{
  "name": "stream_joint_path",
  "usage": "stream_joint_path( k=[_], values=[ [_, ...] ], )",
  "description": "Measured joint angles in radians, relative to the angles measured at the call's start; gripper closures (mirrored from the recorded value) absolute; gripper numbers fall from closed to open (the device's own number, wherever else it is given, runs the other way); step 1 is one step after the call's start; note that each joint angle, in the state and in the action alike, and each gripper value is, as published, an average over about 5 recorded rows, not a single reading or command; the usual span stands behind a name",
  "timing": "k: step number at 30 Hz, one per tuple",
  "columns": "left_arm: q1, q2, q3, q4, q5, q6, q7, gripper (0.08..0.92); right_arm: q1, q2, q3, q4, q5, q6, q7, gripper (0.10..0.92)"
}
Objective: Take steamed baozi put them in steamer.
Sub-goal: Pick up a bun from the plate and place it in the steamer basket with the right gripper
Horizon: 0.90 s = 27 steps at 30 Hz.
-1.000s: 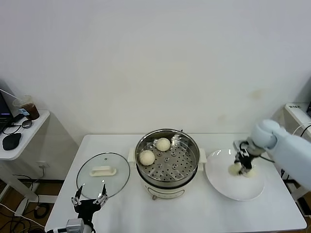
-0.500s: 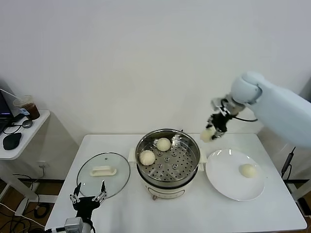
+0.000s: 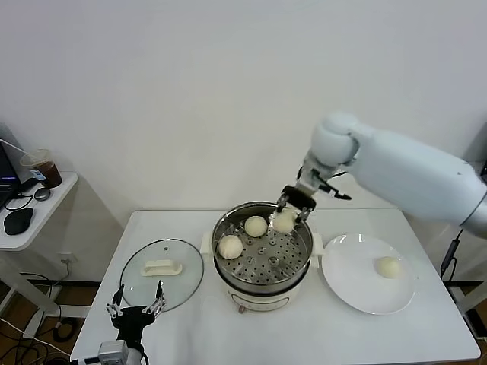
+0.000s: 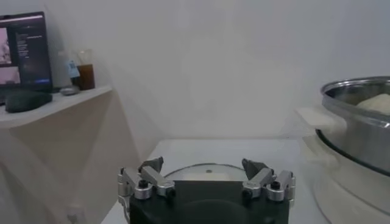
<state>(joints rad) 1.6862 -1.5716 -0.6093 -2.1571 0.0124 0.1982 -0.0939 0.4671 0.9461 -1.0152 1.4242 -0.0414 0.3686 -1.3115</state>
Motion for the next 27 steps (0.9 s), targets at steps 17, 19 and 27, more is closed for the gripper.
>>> stream_joint_path(
  k=[17,19,27],
  values=[
    [0.010,-0.006,-0.001,-0.012,-0.002,-0.003,-0.005,0.177,-0.063,0.115,-0.096,0.065,-0.154,0.251,0.066,0.550],
    [0.010,-0.006,-0.001,-0.012,-0.002,-0.003,-0.005,0.177,-0.066,0.124,-0.105,0.066,-0.154,0.257,0.068,0.550],
    [0.006,-0.008,0.004,-0.010,-0.003,-0.003,-0.006,0.177,-0.080,0.145,-0.130,0.063,-0.145,0.266,0.068,0.542]
  ],
)
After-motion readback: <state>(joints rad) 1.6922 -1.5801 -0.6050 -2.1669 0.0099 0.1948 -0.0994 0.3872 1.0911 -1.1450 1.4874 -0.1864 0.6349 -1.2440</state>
